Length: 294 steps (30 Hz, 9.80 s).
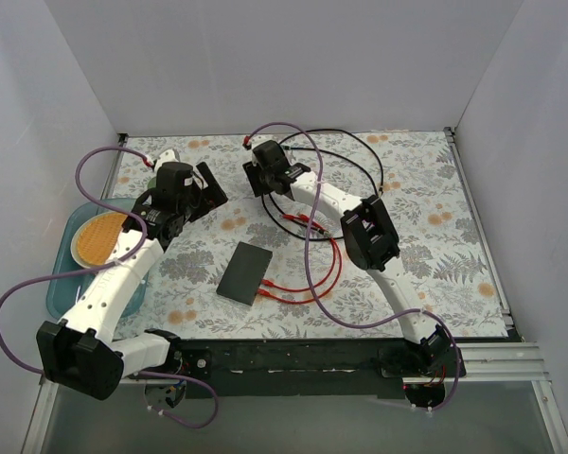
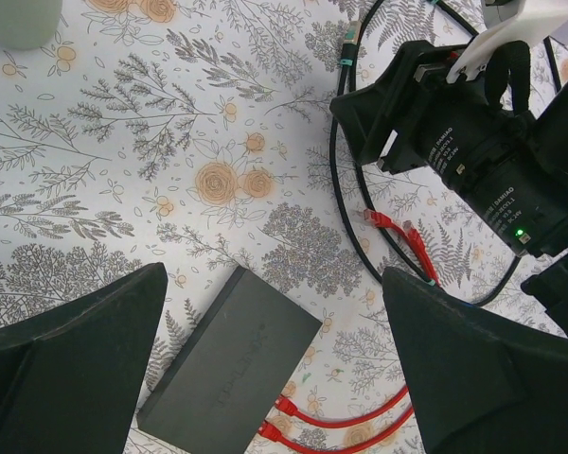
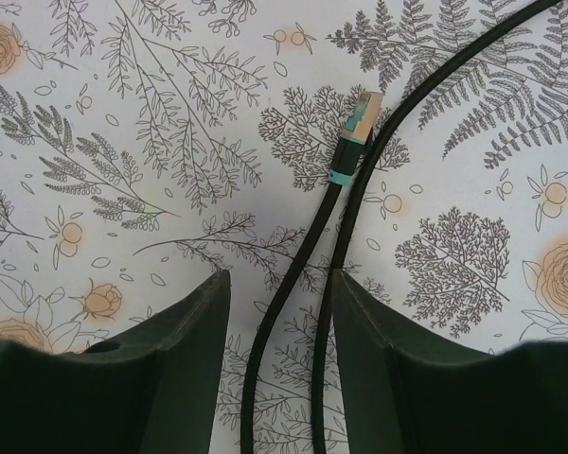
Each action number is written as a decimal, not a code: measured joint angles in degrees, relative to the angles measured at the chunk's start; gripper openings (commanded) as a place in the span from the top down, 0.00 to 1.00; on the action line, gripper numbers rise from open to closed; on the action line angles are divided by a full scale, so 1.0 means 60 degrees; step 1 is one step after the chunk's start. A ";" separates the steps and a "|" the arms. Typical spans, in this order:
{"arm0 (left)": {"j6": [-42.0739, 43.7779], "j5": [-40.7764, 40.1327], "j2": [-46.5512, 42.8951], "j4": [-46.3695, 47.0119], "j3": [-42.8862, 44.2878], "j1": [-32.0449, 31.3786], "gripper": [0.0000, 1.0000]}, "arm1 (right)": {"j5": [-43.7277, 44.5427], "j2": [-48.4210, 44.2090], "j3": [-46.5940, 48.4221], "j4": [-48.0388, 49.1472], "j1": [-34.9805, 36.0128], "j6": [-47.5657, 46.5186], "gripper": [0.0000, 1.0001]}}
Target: Insert the plug into the switch port
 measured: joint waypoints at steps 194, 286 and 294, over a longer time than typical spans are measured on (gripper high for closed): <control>0.0481 0.8098 -0.0466 0.9395 -0.4568 -0.1668 0.07 | -0.9395 -1.0302 -1.3737 0.9624 -0.0885 0.3887 0.99; 0.0277 0.4390 0.3745 0.4025 -0.3147 0.0379 0.48 | 0.2138 -0.6670 -1.1030 0.2189 0.4368 -0.1785 0.99; 0.0273 0.4426 0.3767 0.4025 -0.3147 0.0375 0.49 | 0.2255 -0.6666 -1.0892 0.2087 0.4404 -0.1672 0.99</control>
